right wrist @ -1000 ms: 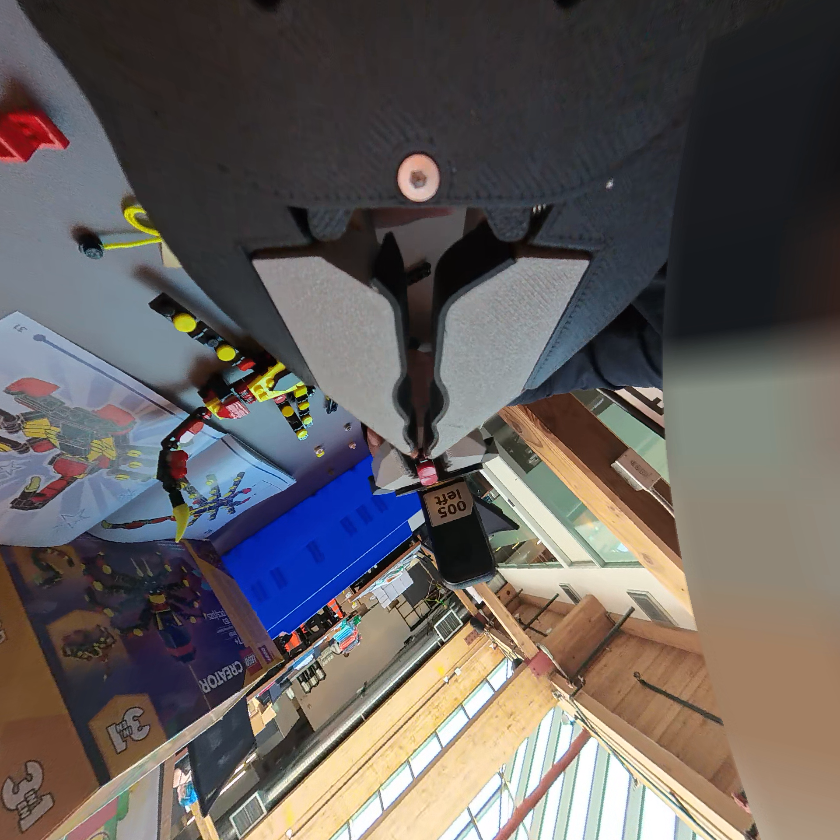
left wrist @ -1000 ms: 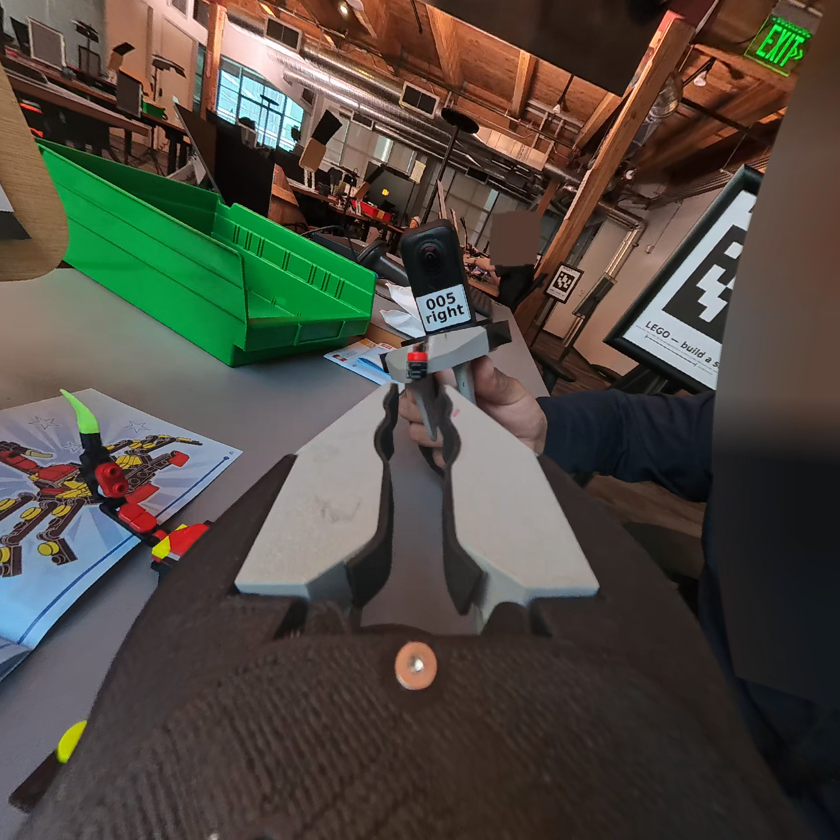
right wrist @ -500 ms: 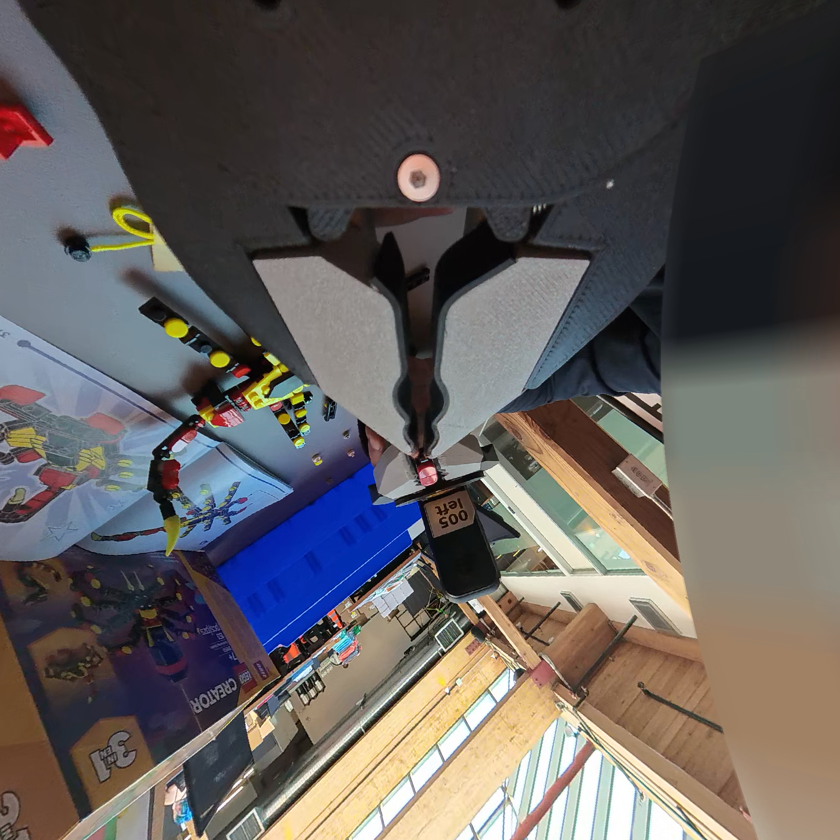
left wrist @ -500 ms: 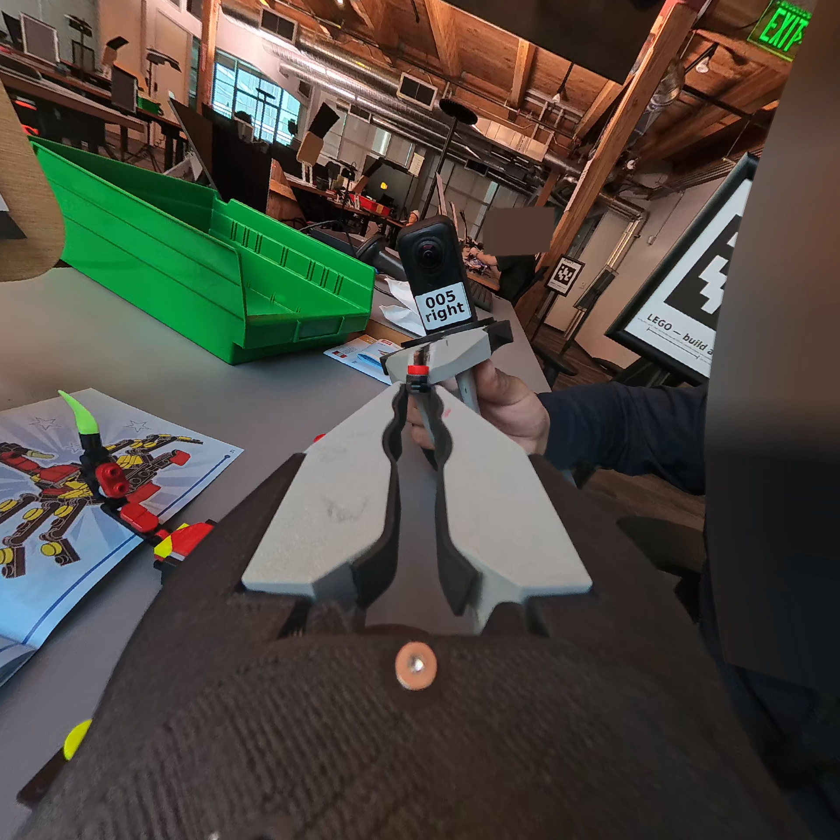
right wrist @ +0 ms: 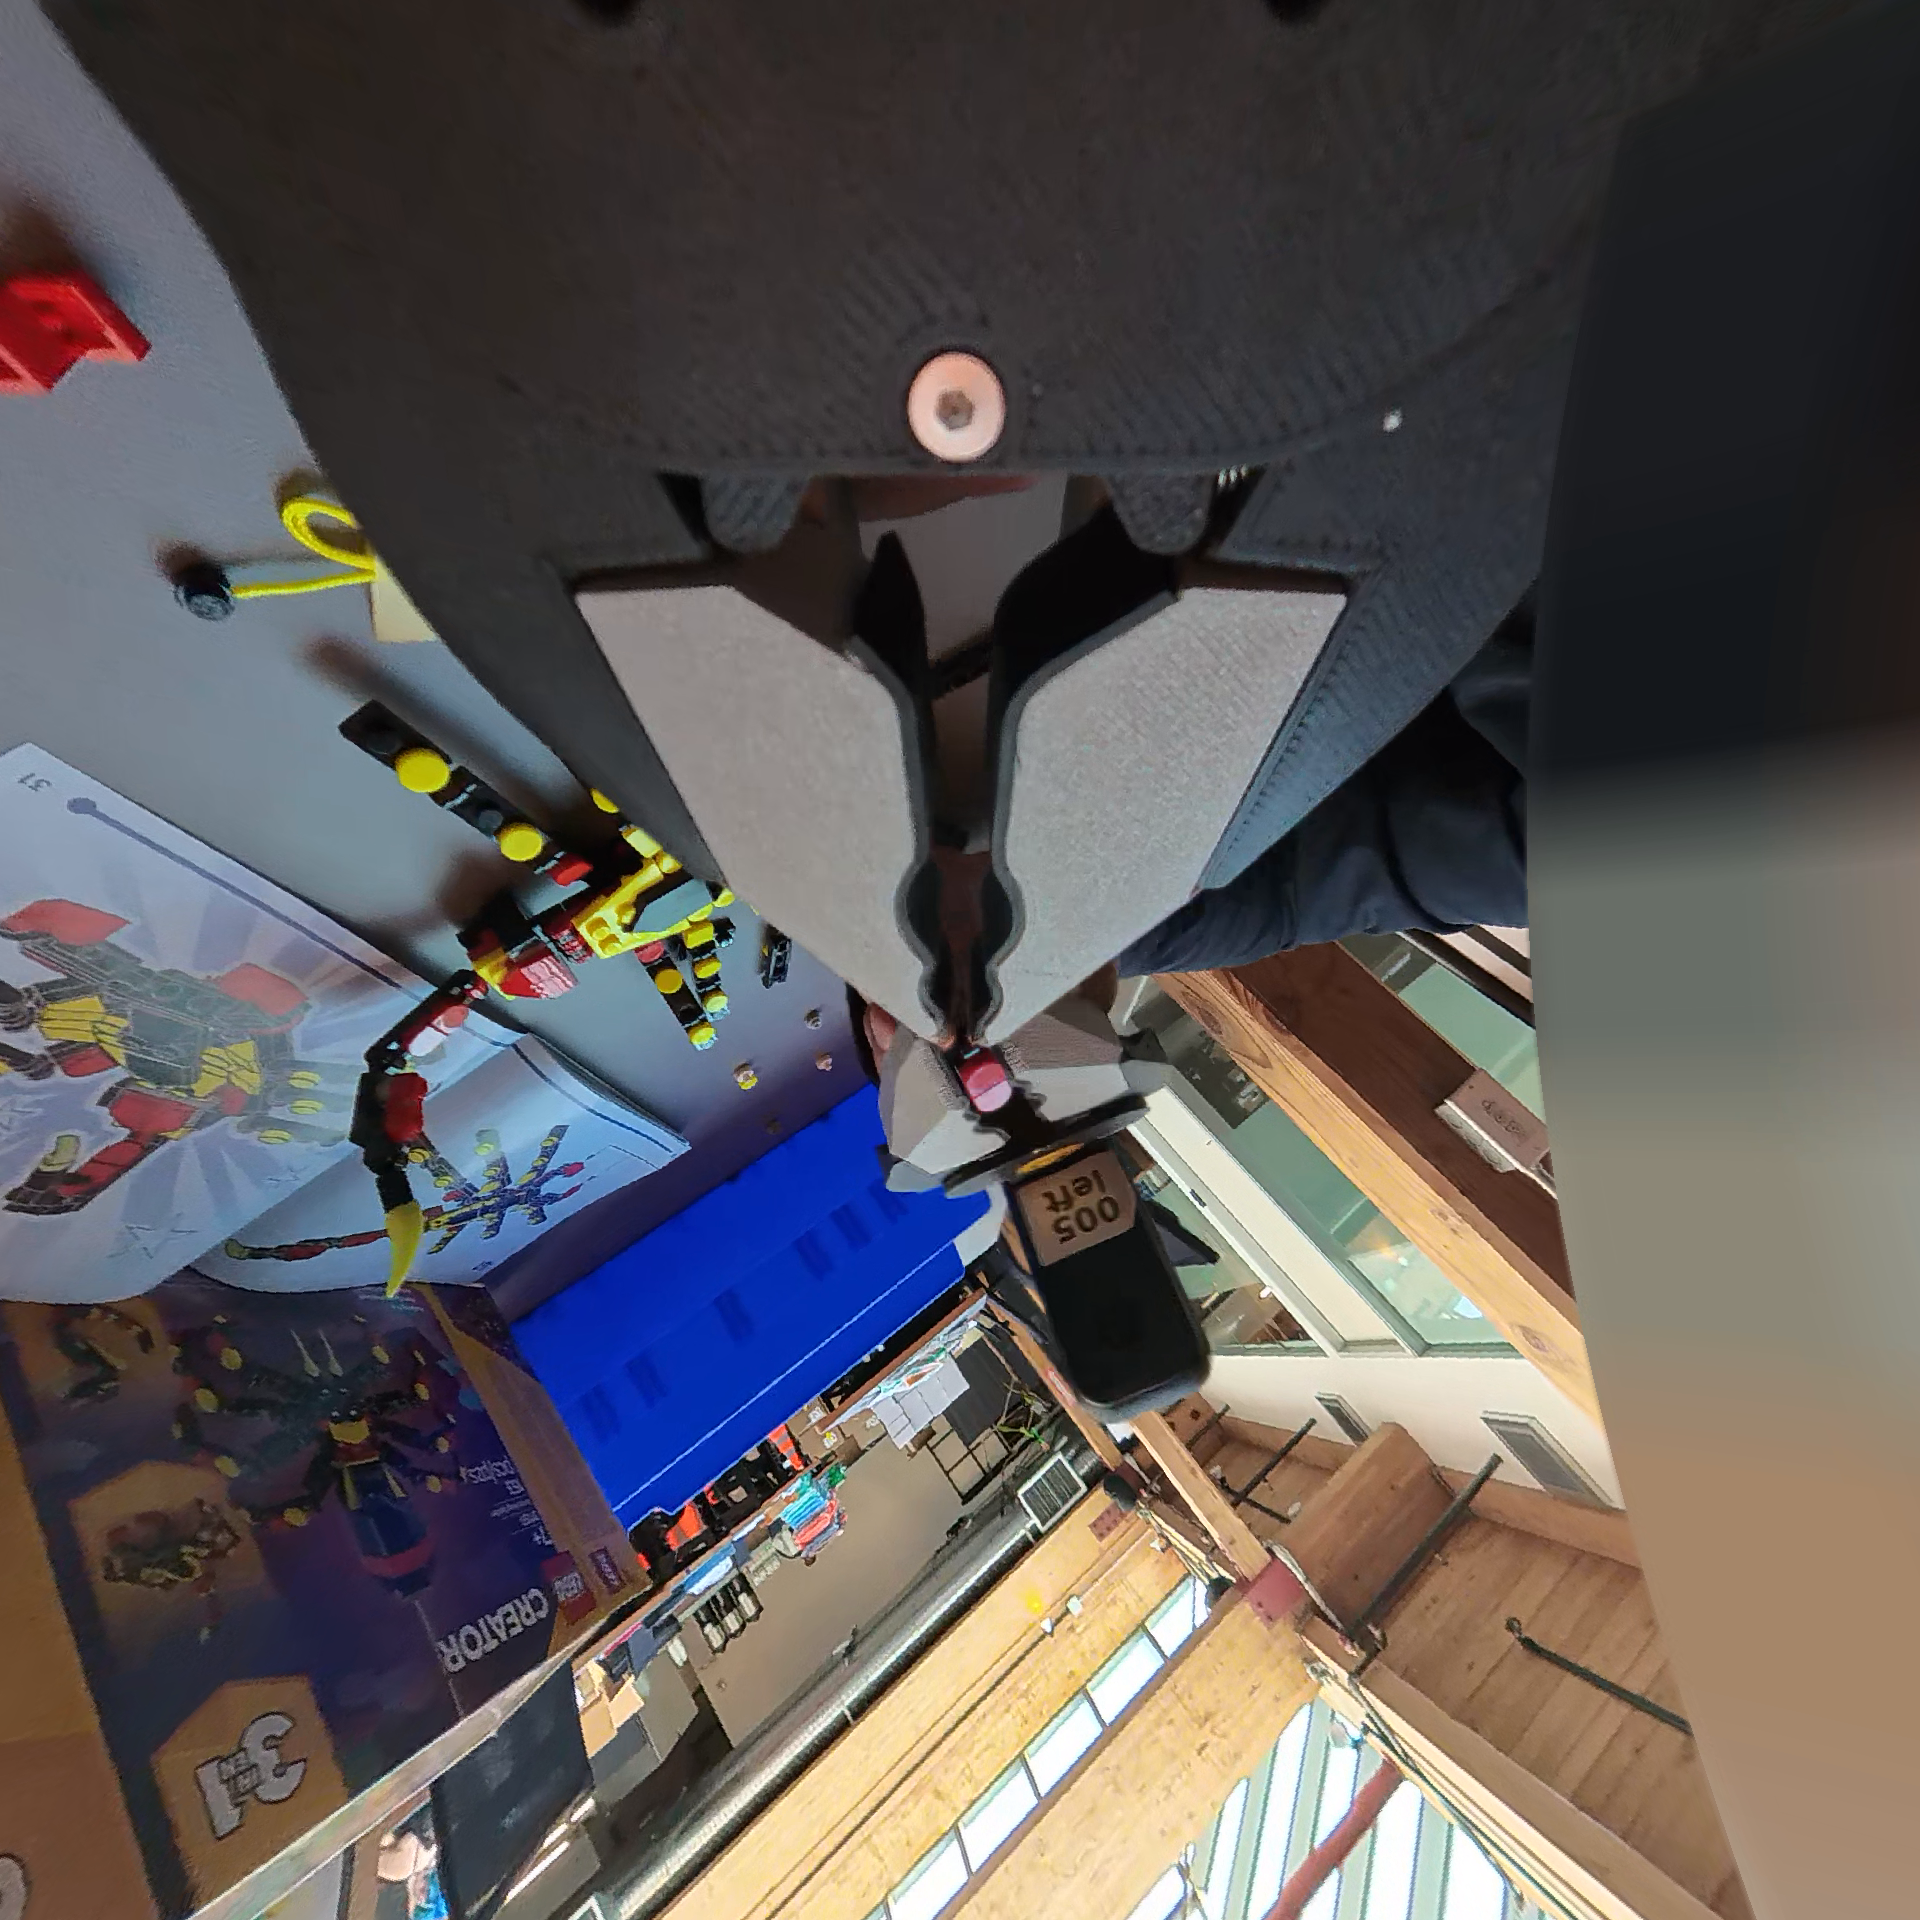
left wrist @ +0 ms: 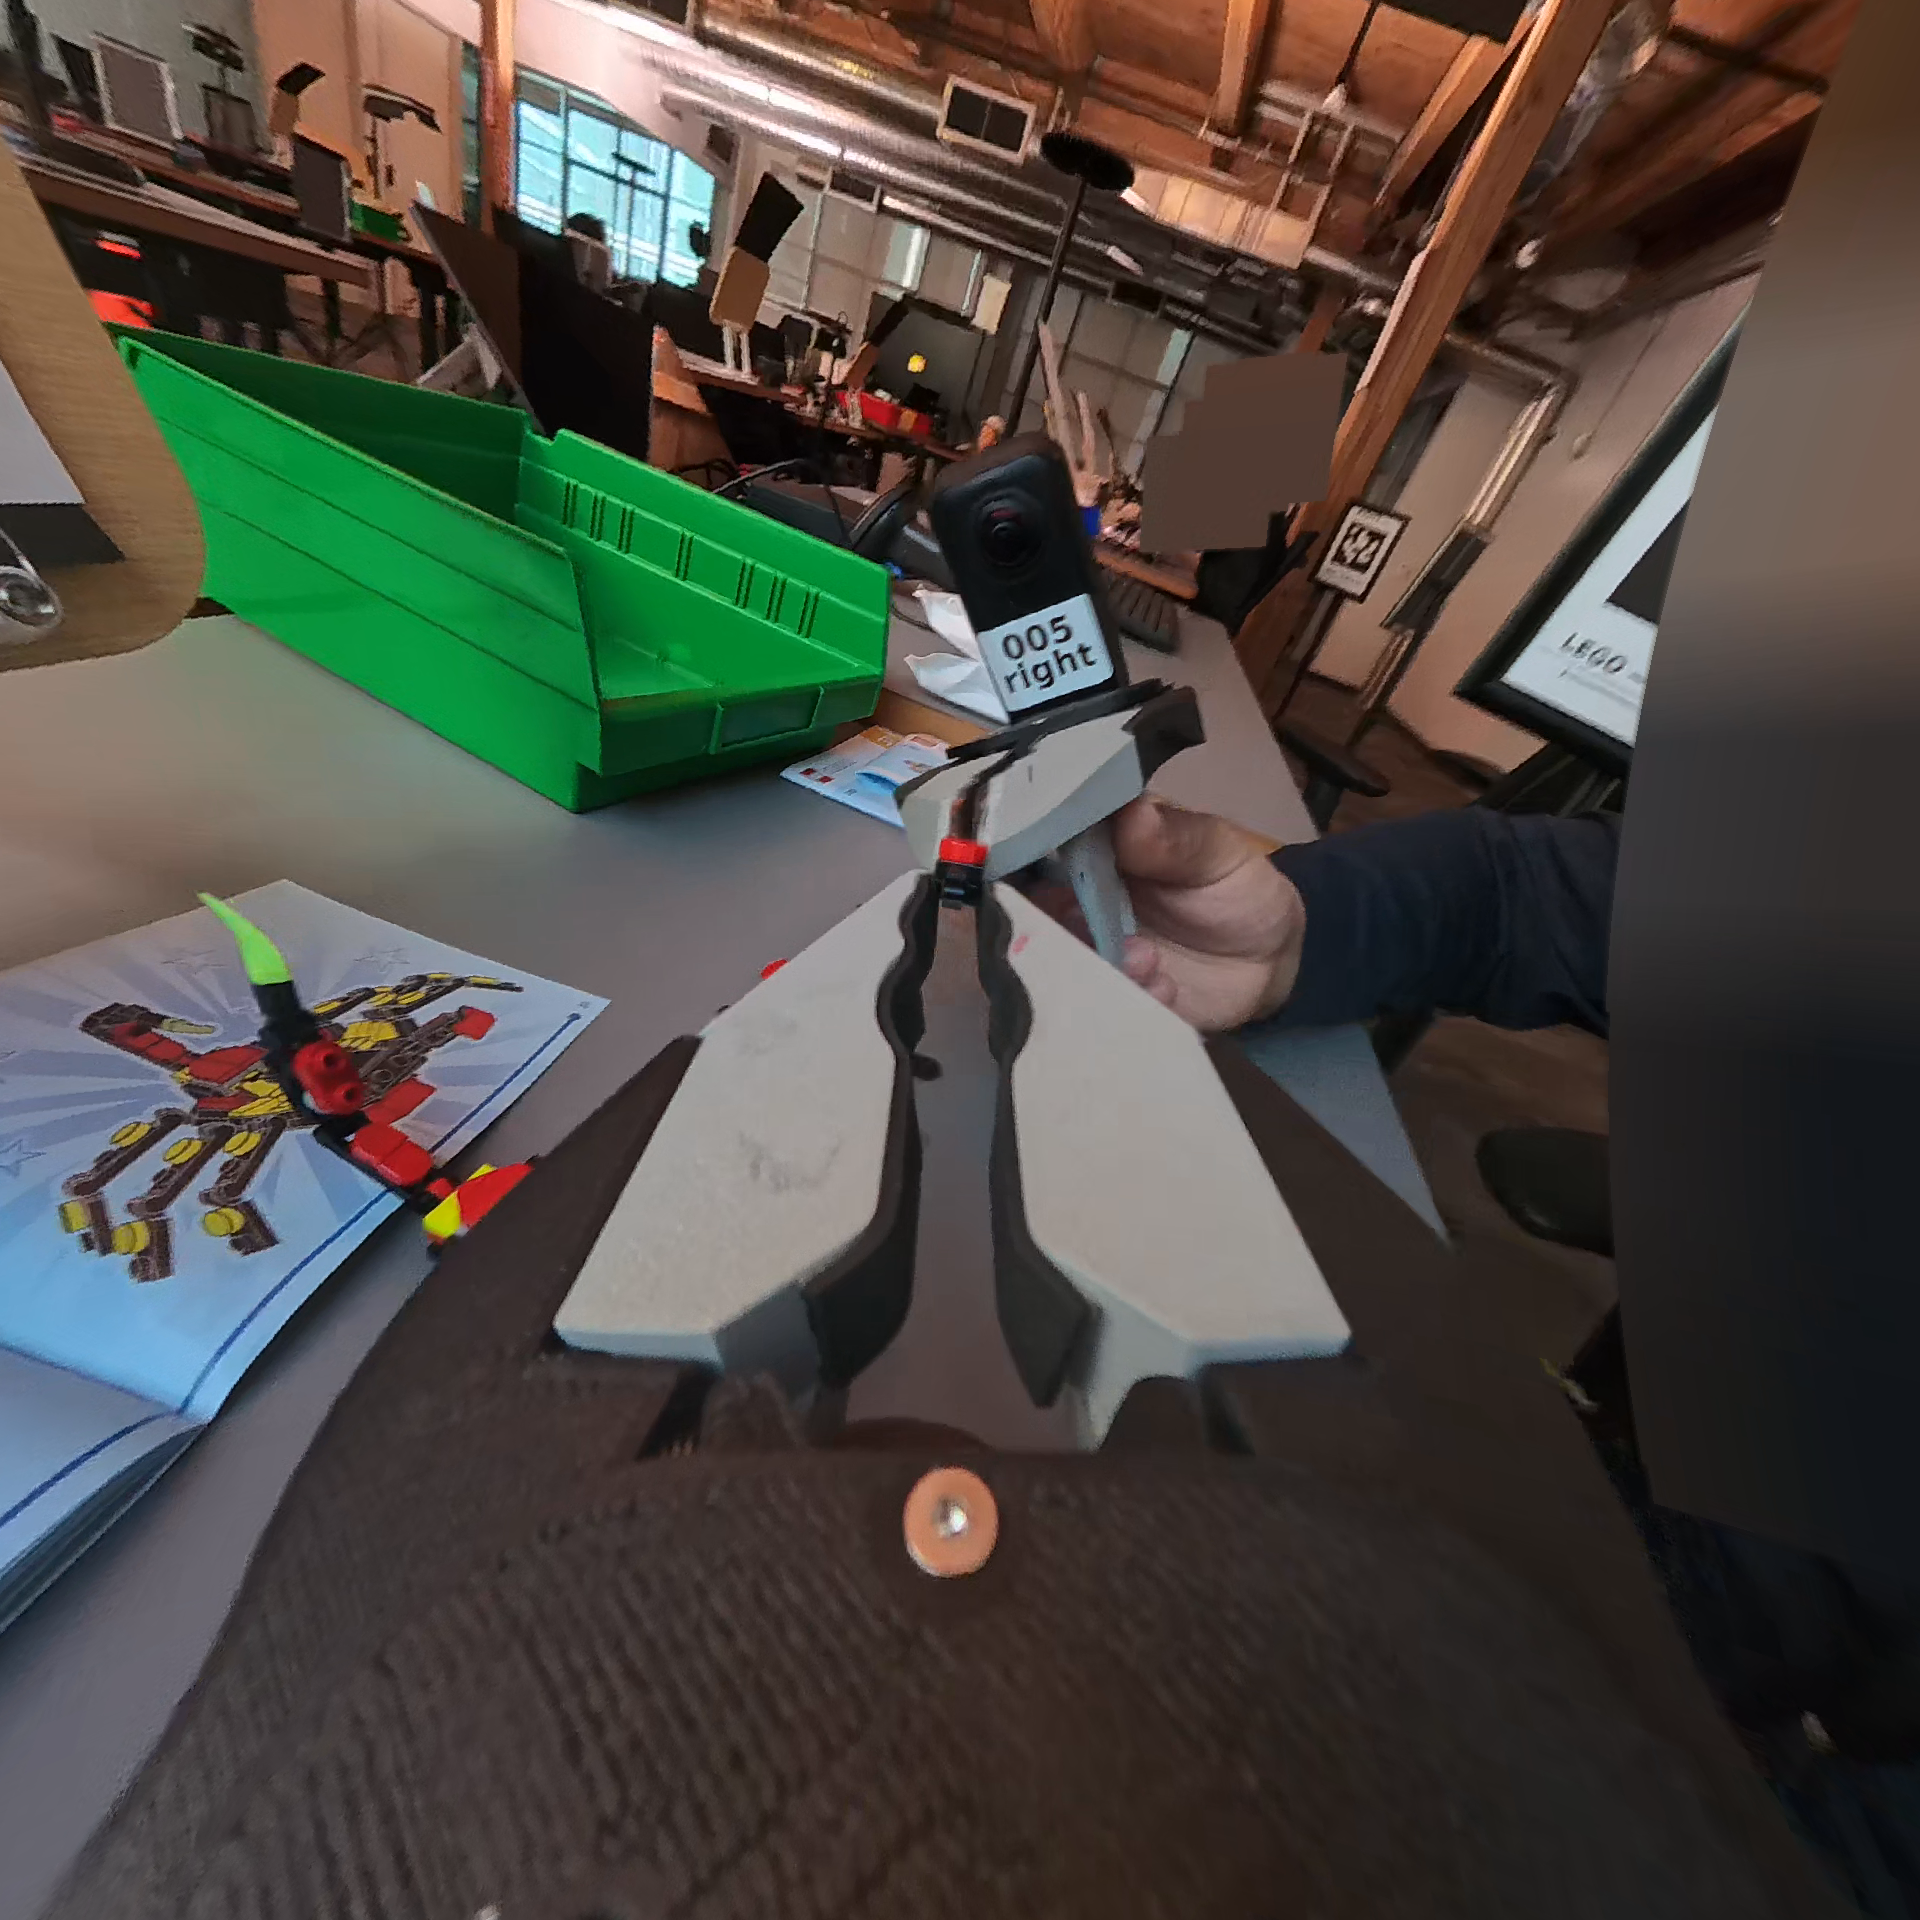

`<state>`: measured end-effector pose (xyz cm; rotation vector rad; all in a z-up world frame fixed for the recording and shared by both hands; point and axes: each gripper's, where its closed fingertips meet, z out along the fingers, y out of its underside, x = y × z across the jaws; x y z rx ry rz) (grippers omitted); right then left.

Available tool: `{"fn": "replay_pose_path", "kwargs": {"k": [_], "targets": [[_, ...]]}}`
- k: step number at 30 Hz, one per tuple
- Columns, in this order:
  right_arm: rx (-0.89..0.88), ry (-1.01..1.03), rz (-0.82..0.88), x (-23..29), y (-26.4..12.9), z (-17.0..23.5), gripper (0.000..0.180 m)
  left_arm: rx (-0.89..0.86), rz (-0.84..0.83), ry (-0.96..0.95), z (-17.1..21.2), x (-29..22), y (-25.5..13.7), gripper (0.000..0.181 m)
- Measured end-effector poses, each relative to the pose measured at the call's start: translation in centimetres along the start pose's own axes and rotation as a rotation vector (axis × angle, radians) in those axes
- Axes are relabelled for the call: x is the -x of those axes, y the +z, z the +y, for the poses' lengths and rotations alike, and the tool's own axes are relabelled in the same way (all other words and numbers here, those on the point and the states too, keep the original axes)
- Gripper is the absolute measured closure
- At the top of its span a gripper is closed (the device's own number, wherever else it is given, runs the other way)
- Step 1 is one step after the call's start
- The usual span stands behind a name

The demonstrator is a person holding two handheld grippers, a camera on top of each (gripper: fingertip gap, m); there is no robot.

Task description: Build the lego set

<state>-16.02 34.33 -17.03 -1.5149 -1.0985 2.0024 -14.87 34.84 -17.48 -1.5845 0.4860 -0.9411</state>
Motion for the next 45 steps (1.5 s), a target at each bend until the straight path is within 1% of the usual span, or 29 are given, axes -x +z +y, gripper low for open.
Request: {"fn": "replay_pose_path", "kwargs": {"k": [2, 6, 13, 19, 30, 33, 38, 45], "targets": [[0.021, -0.024, 0.01, 0.0, 0.0, 0.2, 0.18, 0.025, -0.024, 0.026, 0.2, 0.0, -0.1, 0.177], [0.032, -0.103, 0.047, 0.3, 0.0, -0.1, 0.18, 0.02, 0.0, -0.005, -0.1, -0.3, -0.1, 0.177], [0.029, -0.106, 0.065, -0.1, -0.1, -0.1, 0.18, 0.04, -0.02, -0.012, 0.1, 0.0, 0.0, 0.177], [0.042, -0.21, 0.106, 0.3, -0.2, -0.4, 0.18, 0.025, -0.011, -0.007, -0.2, -0.3, 0.0, 0.177], [0.043, -0.198, 0.098, 0.1, -0.1, -0.3, 0.18, 0.027, -0.023, -0.024, -0.1, 0.0, -0.2, 0.177], [0.074, -0.186, 0.066, 0.1, 0.0, 0.0, 0.18, 0.022, 0.037, -0.082, 0.1, -0.2, -0.3, 0.177], [0.132, -0.303, 0.045, 0.6, -0.2, 0.4, 0.18, 0.031, 0.122, -0.174, 0.3, -0.9, -0.2, 0.177], [0.142, -0.354, 0.018, 1.1, -0.4, 0.5, 0.18, 0.013, 0.179, -0.25, 0.1, -1.4, -0.1, 0.177]]}}
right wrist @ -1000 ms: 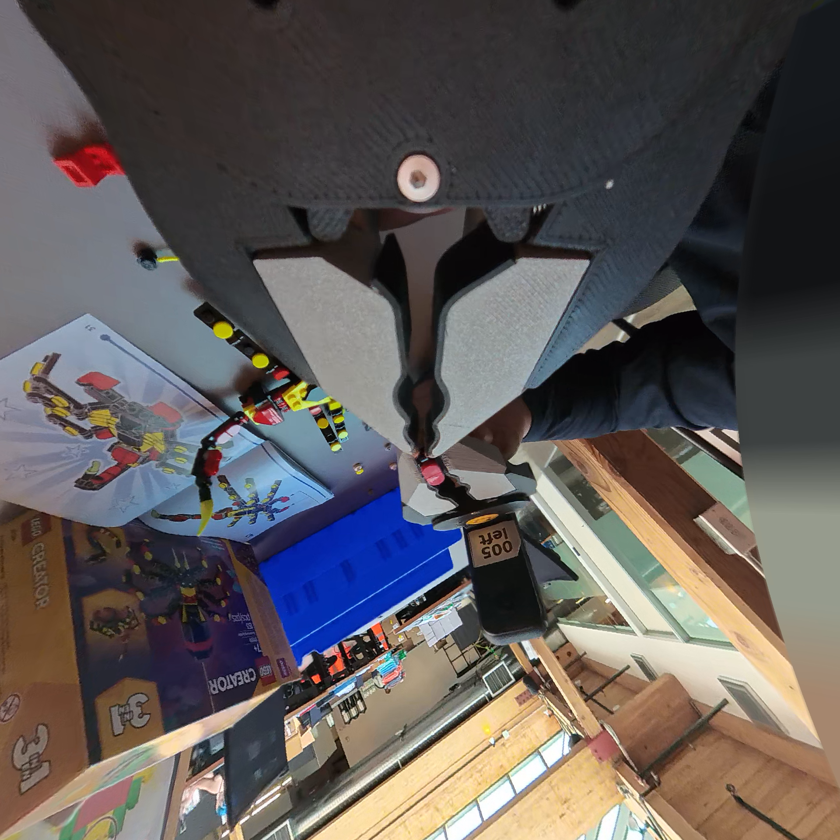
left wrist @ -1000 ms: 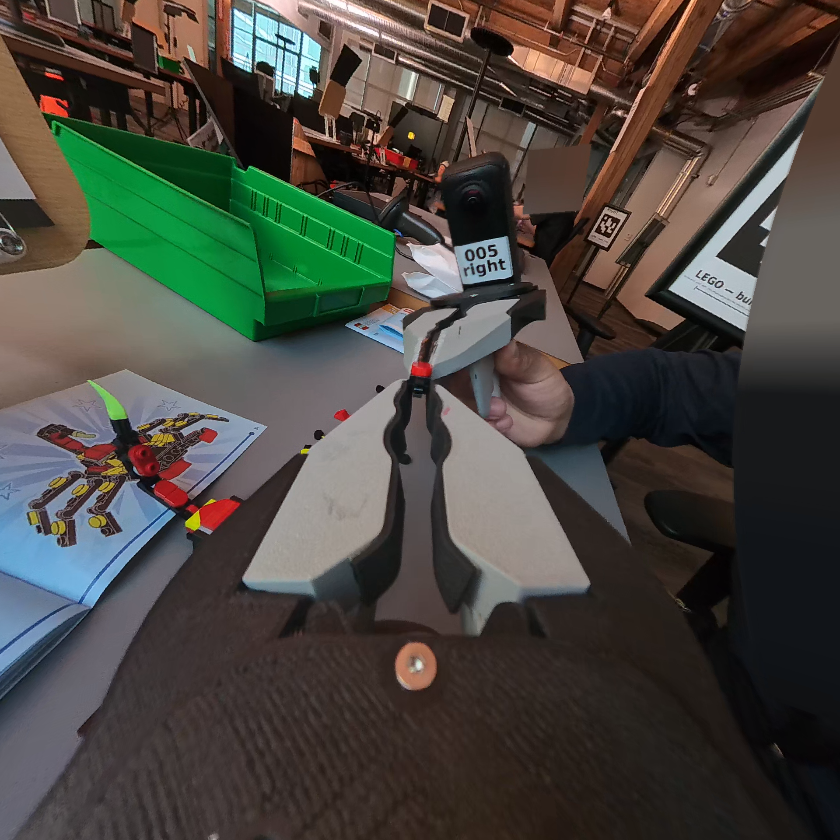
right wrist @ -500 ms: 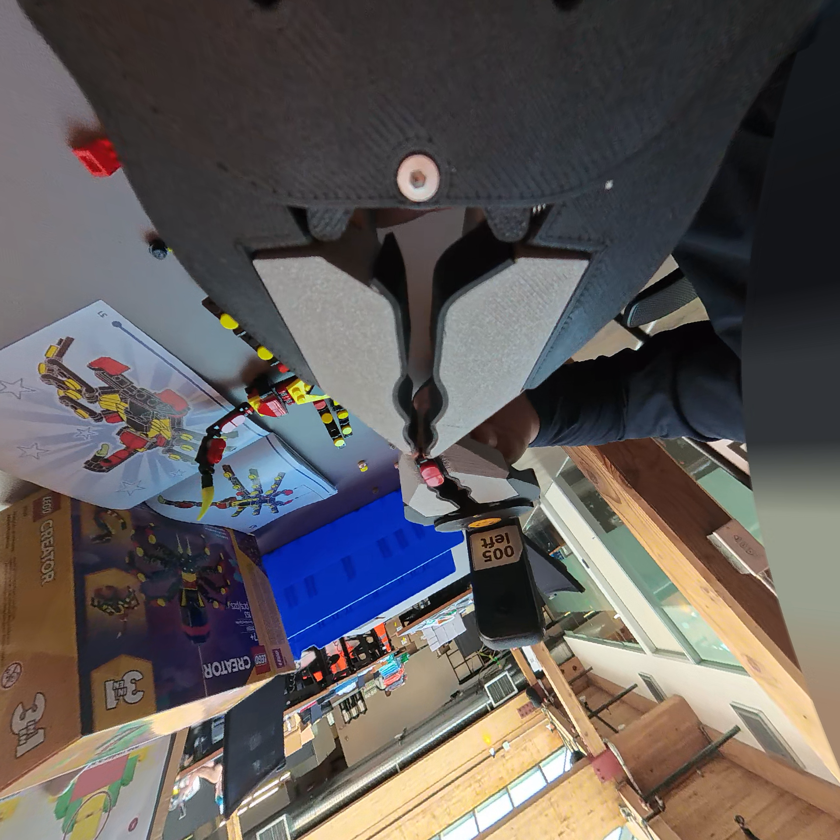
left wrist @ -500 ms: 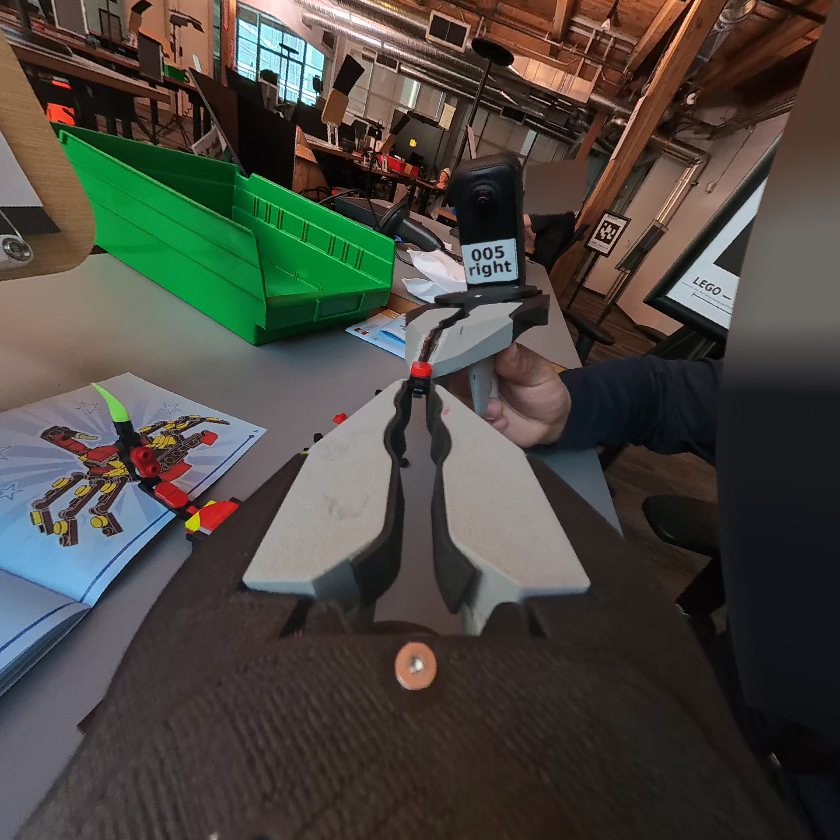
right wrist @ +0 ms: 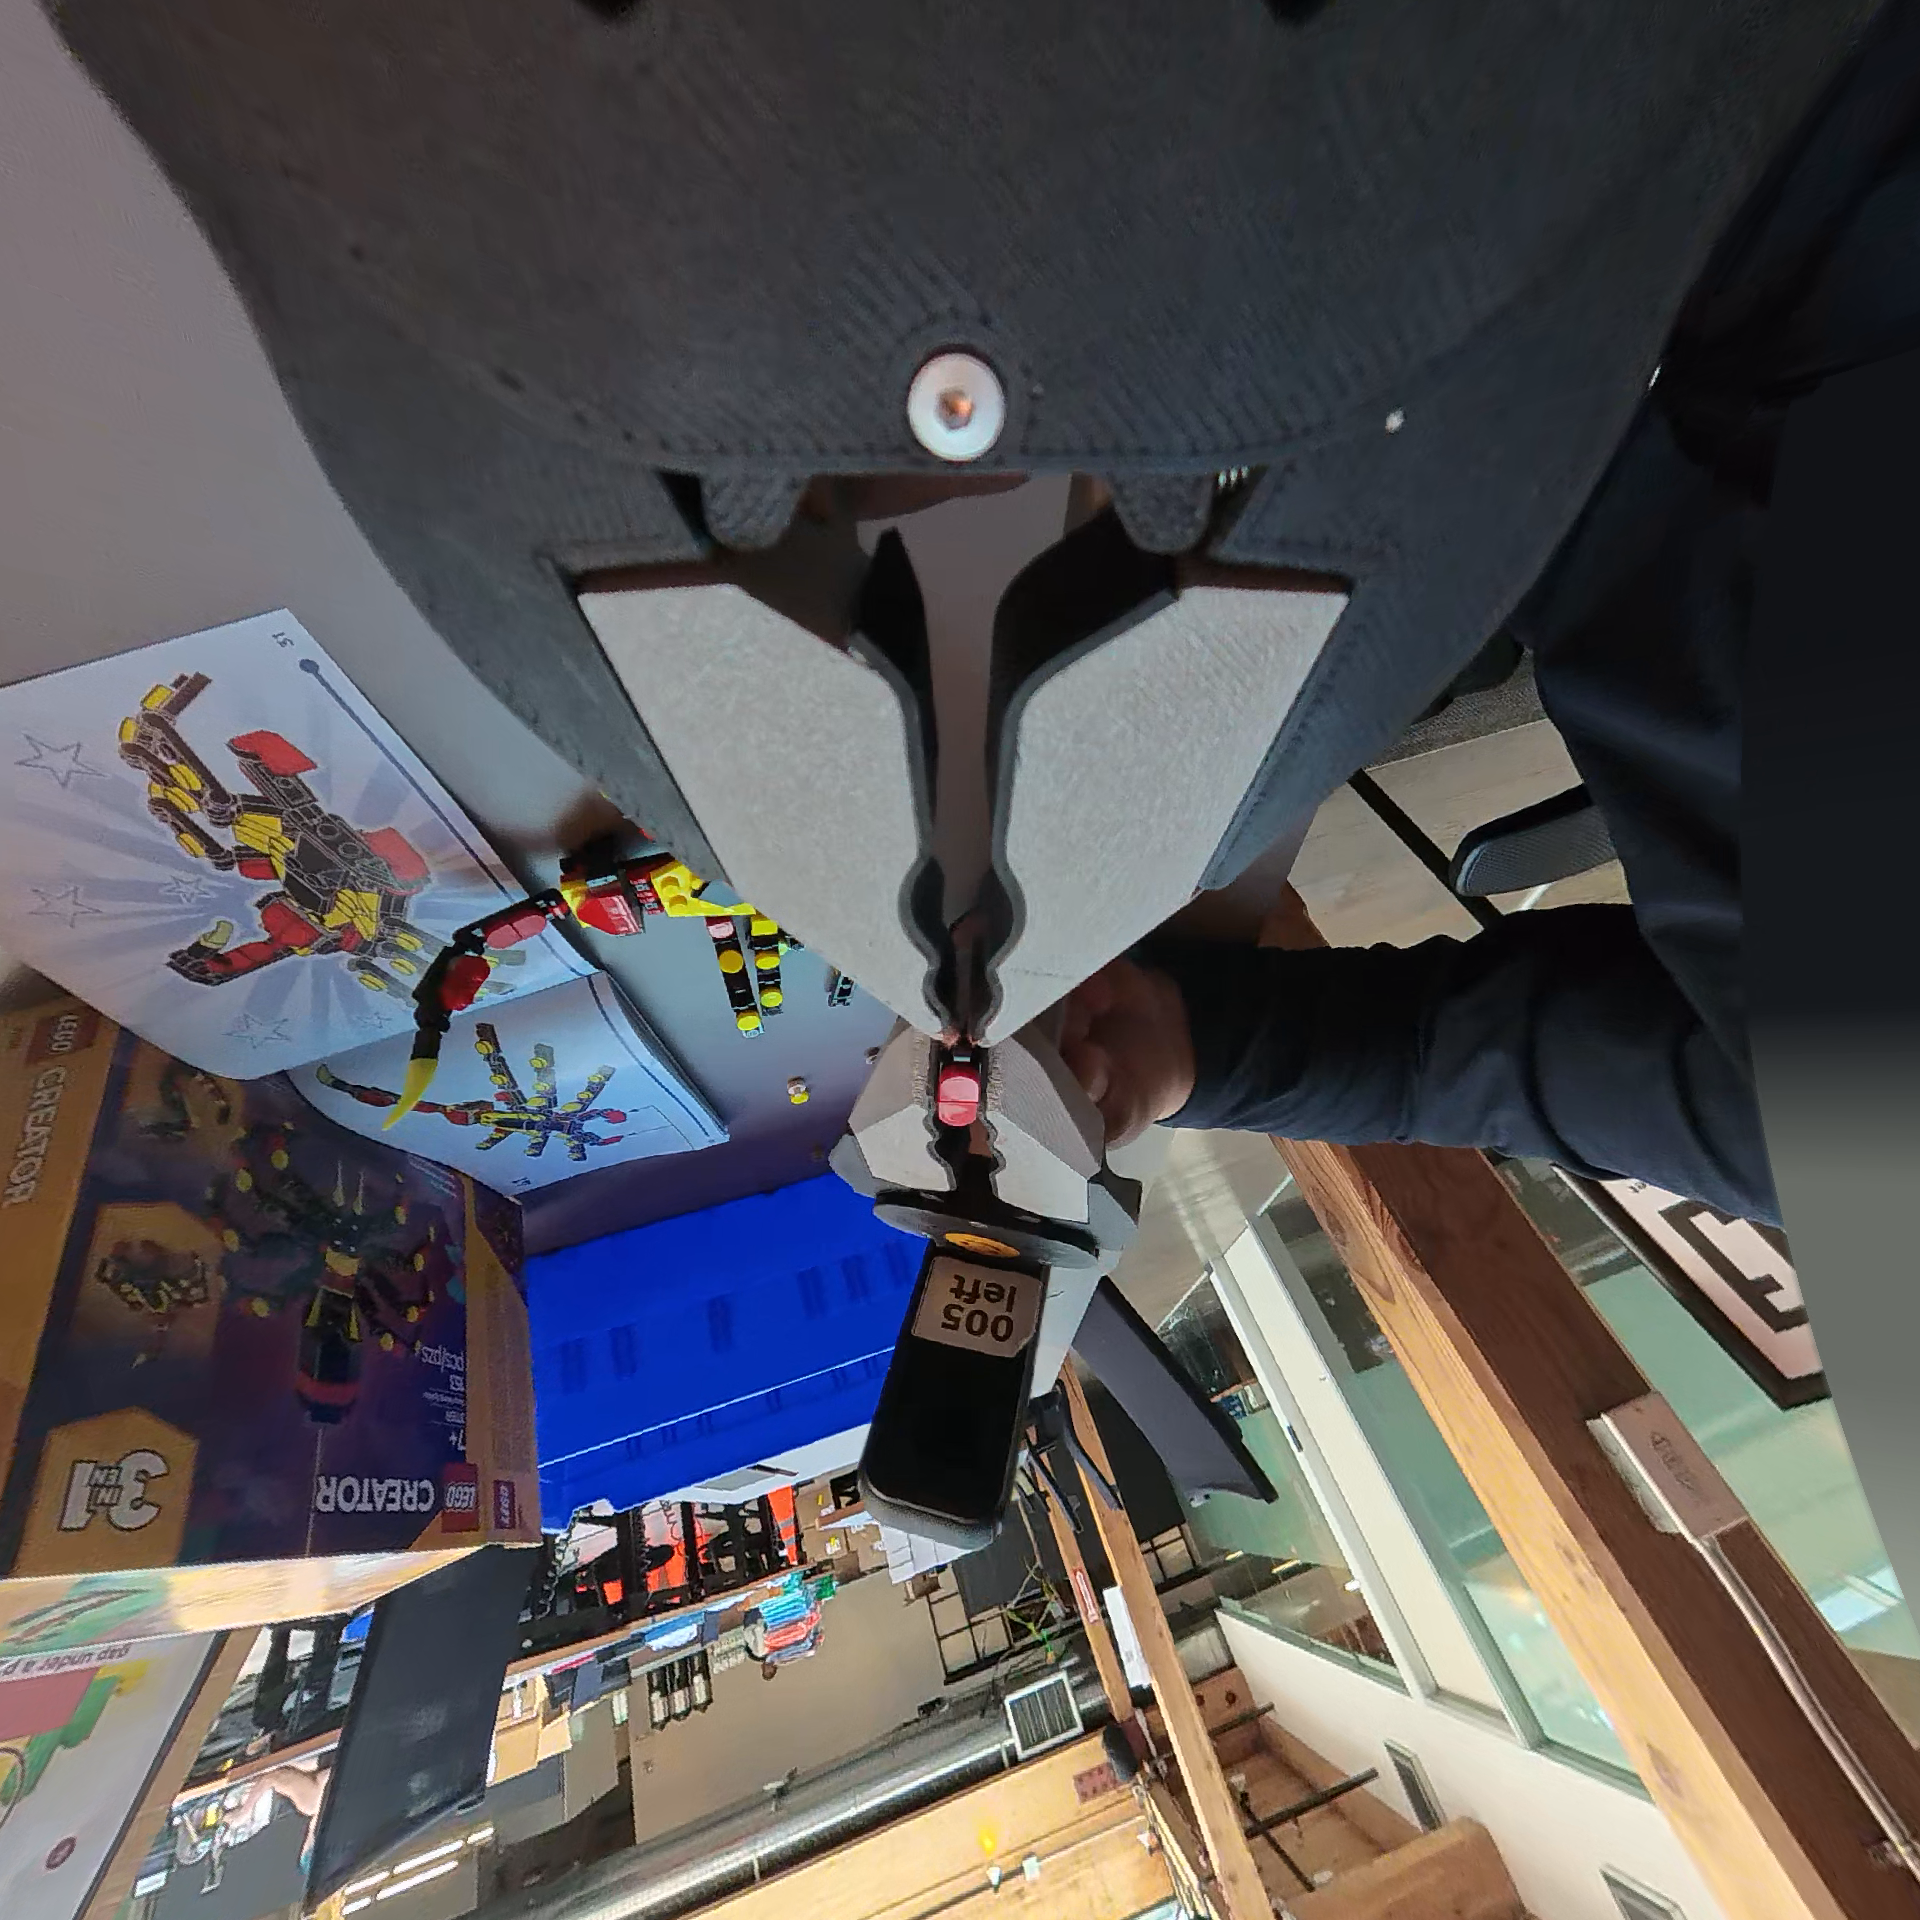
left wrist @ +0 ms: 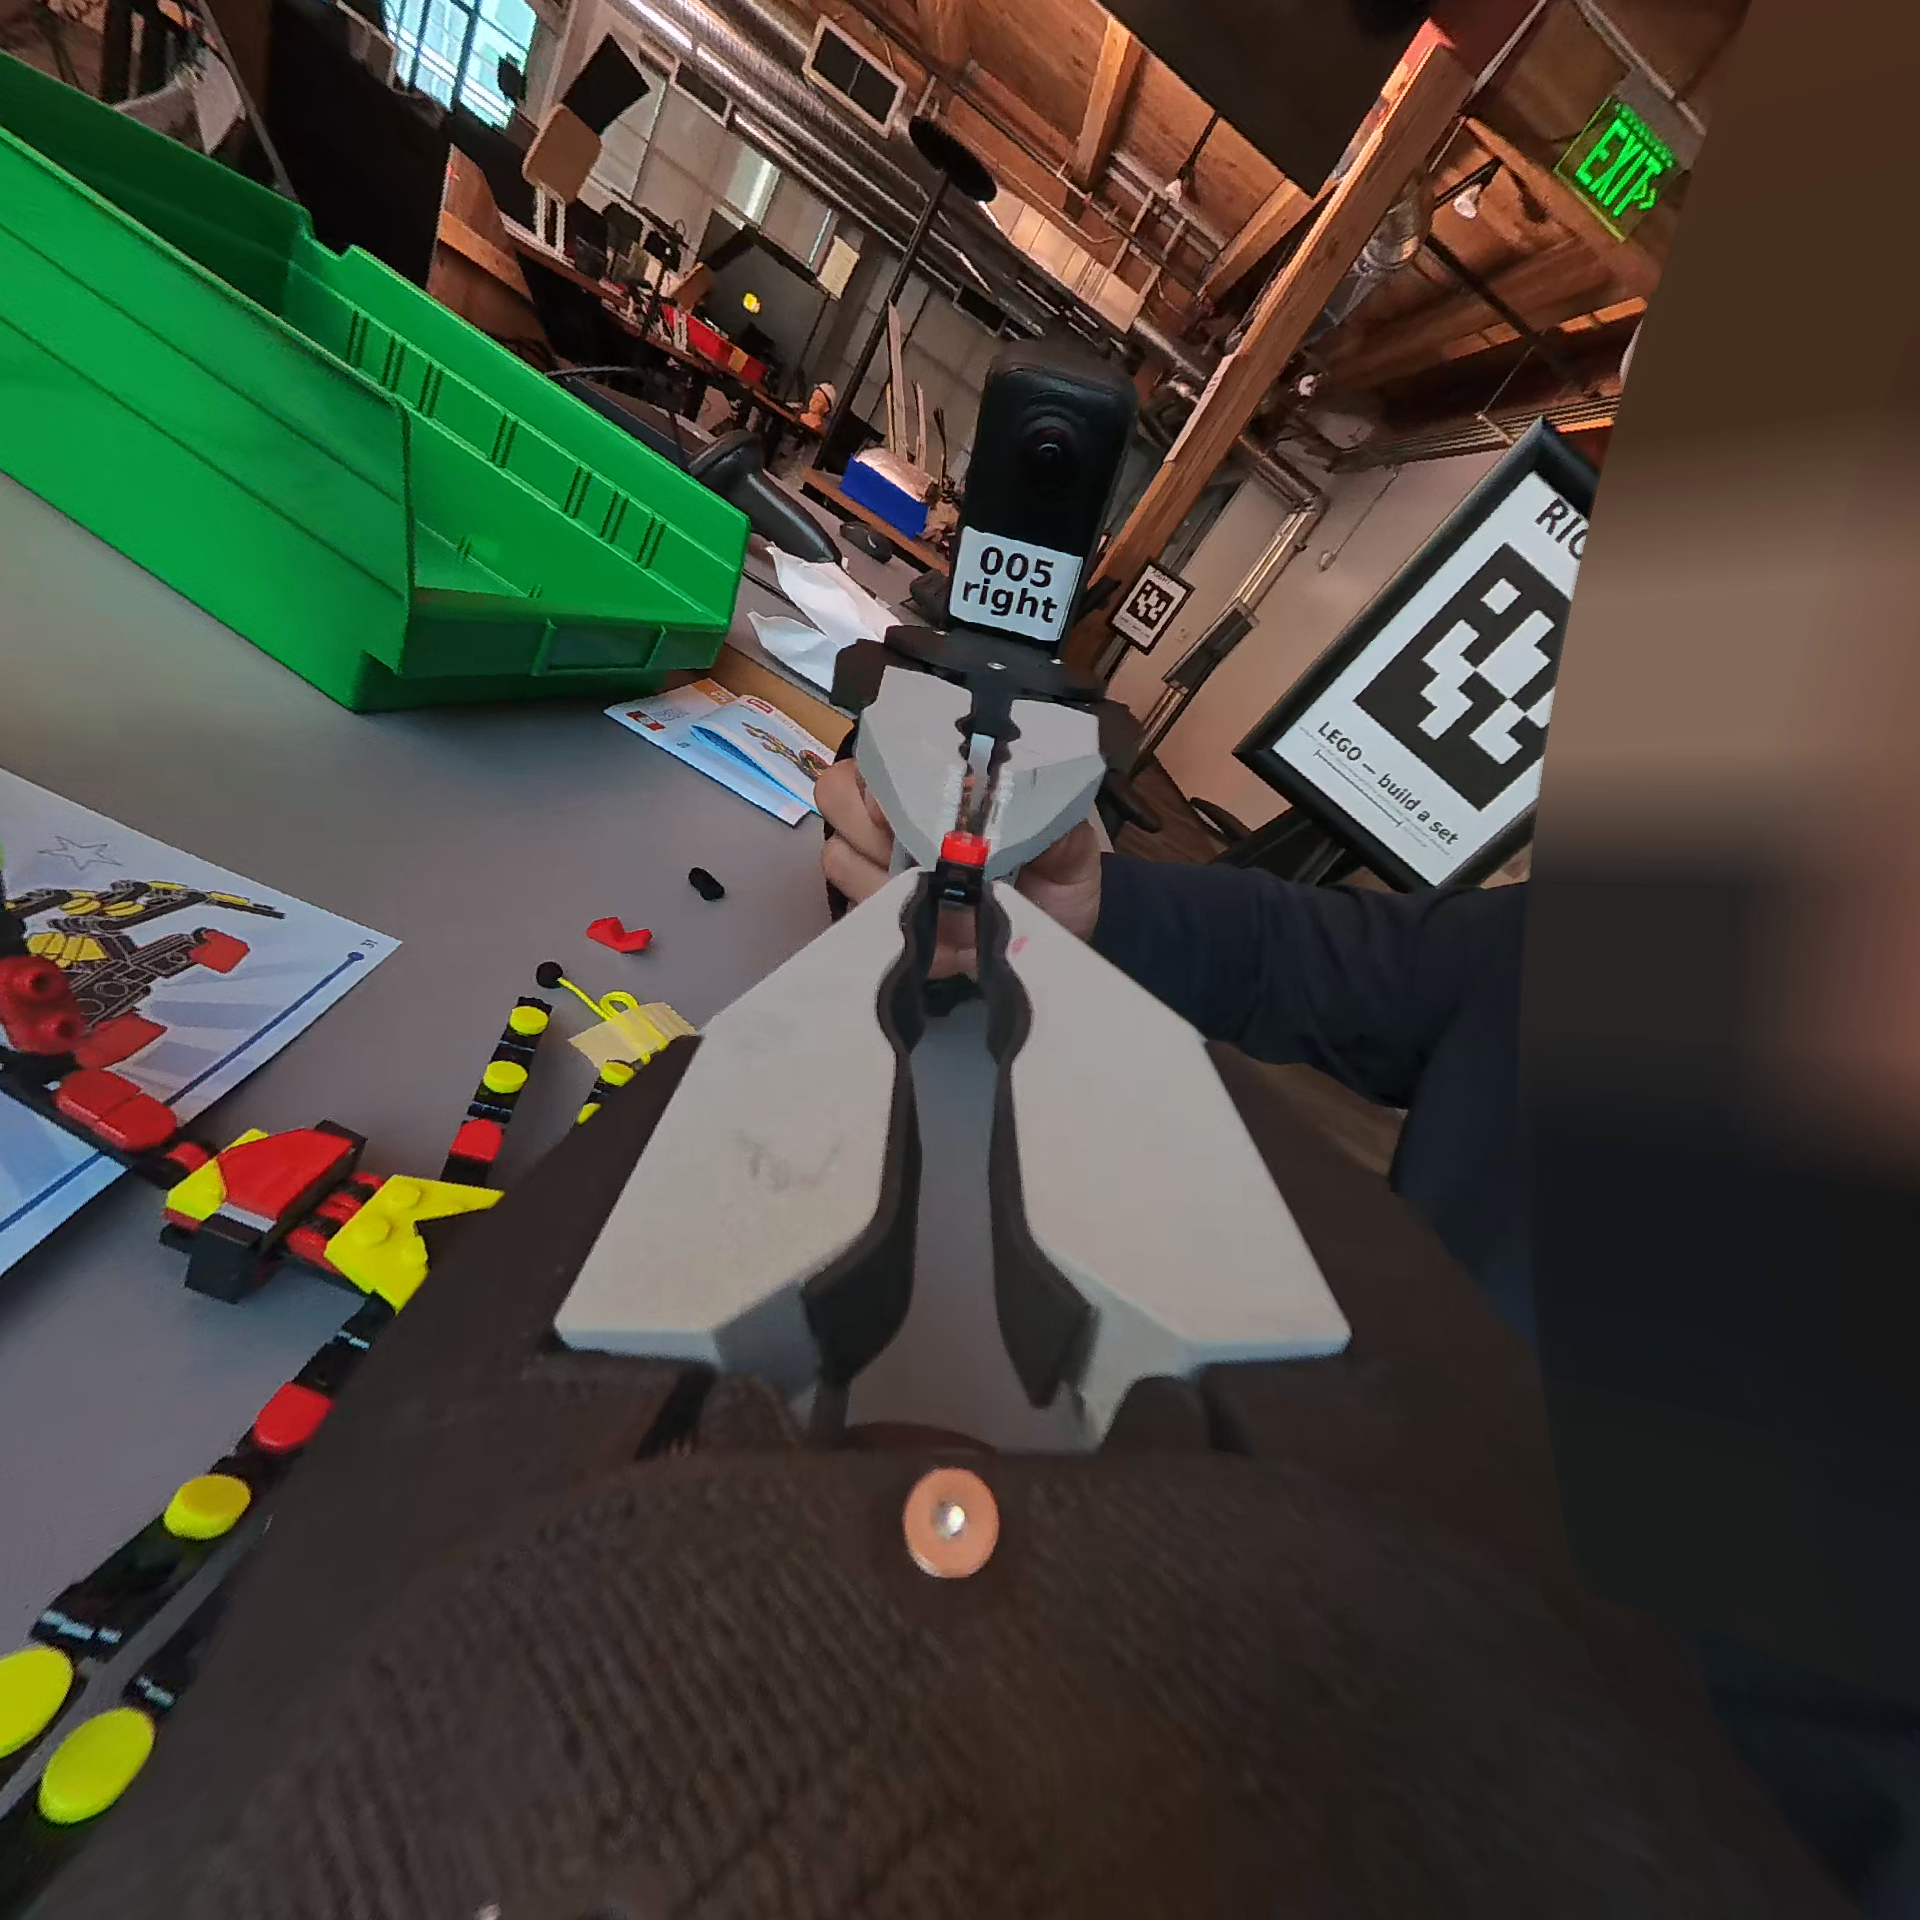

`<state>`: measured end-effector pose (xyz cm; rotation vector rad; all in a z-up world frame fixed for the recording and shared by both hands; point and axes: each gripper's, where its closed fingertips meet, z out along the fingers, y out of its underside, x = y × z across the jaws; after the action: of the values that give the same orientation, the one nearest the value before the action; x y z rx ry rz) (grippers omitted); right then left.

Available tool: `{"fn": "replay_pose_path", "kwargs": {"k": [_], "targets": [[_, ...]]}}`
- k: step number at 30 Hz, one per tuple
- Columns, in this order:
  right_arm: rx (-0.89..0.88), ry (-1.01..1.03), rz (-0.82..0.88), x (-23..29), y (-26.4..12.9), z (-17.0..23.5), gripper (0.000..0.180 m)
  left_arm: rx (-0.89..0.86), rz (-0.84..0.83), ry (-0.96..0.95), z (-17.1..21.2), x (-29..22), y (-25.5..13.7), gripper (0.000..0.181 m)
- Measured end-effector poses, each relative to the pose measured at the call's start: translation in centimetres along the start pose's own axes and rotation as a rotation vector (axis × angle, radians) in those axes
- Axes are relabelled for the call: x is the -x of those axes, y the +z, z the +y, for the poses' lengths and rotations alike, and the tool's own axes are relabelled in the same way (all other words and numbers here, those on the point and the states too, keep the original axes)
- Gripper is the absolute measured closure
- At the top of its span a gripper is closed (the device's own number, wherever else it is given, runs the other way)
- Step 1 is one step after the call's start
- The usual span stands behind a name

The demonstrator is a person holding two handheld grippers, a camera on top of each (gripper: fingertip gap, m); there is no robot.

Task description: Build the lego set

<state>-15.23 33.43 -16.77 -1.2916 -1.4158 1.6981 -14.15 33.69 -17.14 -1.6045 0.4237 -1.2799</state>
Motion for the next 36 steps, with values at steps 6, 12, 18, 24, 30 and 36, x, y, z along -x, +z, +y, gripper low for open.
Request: {"fn": "replay_pose_path", "kwargs": {"k": [6, 12, 18, 24, 30, 36], "targets": [[0.005, -0.008, 0.017, -0.32, 0.04, 0.1, 0.18, -0.008, -0.006, -0.031, 0.01, 0.32, 0.0, 0.177], [0.003, 0.015, 0.02, -0.65, -0.04, 0.21, 0.18, -0.018, -0.016, -0.046, 0.0, 0.65, 0.11, 0.177], [0.002, 0.01, 0.028, -0.78, -0.27, 0.15, 0.18, -0.023, -0.033, -0.032, -0.06, 0.75, 0.37, 0.177], [0.03, -0.061, 0.061, -0.78, -0.34, 0.26, 0.18, -0.02, -0.048, -0.004, 0.05, 0.8, 0.45, 0.176], [0.052, -0.138, 0.101, -0.86, -0.17, 0.35, 0.18, -0.035, -0.028, -0.035, 0.11, 0.88, 0.3, 0.176], [0.064, -0.225, 0.095, -0.51, -0.37, 0.16, 0.18, -0.063, 0.035, -0.14, 0.0, 0.42, 0.48, 0.176]]}}
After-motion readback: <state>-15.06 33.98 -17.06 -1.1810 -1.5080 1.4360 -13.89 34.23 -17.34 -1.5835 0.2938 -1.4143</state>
